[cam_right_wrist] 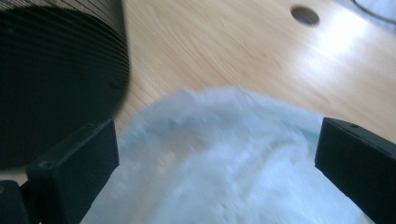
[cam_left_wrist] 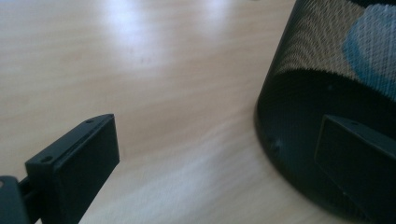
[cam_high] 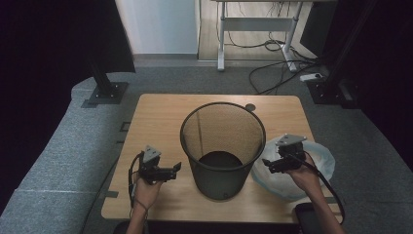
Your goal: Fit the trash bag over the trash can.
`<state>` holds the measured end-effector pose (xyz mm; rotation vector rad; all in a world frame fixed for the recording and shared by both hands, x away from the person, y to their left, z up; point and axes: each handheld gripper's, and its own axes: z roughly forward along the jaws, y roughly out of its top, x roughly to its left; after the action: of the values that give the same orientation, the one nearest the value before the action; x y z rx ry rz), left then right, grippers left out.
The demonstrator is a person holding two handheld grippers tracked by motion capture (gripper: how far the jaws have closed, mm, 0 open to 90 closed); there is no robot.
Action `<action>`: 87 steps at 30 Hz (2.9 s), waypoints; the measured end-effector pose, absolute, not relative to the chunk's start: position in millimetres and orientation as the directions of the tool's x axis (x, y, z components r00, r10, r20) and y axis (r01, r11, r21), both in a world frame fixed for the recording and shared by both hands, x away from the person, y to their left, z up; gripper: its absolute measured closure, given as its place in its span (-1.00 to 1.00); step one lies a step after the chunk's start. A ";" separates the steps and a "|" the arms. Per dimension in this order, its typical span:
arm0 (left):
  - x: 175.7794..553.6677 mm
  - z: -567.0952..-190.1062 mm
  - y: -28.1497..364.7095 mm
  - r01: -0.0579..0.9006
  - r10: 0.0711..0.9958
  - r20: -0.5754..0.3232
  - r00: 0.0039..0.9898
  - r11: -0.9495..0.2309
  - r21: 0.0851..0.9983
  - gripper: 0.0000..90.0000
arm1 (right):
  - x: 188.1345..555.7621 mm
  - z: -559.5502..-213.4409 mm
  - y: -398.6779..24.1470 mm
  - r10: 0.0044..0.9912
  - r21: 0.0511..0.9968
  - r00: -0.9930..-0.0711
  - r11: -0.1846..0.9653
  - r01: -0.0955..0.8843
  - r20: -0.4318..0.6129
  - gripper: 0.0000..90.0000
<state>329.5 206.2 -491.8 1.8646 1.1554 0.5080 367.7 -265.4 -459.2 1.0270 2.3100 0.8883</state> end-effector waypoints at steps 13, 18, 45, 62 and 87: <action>331.8 -533.4 234.1 0.624 0.897 -0.094 0.432 -0.222 0.749 -1.00 | 383.2 -491.9 -328.1 0.893 0.648 -0.448 0.365 0.668 -0.041 -1.00; 334.6 -543.6 230.2 0.659 0.899 -0.047 0.436 -0.284 0.697 -1.00 | 389.6 -515.7 -324.7 0.875 0.590 -0.482 0.410 0.695 -0.041 -1.00; 333.6 -548.4 227.1 0.643 0.895 0.021 0.446 -0.336 0.688 -1.00 | 379.4 -529.0 -329.2 0.863 0.561 -0.504 0.431 0.707 -0.028 0.80; 333.6 -548.6 227.2 0.641 0.895 0.021 0.445 -0.335 0.691 -1.00 | 355.8 -472.1 -341.7 0.843 0.683 -0.538 0.380 0.624 0.022 0.82; 333.7 -548.8 226.9 0.641 0.896 0.021 0.444 -0.334 0.691 -1.00 | 329.2 -382.0 -351.6 0.768 0.813 -0.640 0.360 0.459 0.021 0.81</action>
<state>333.7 226.9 -548.8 2.0871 1.2823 0.5400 329.2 -351.6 -382.0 1.0753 2.2643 1.1769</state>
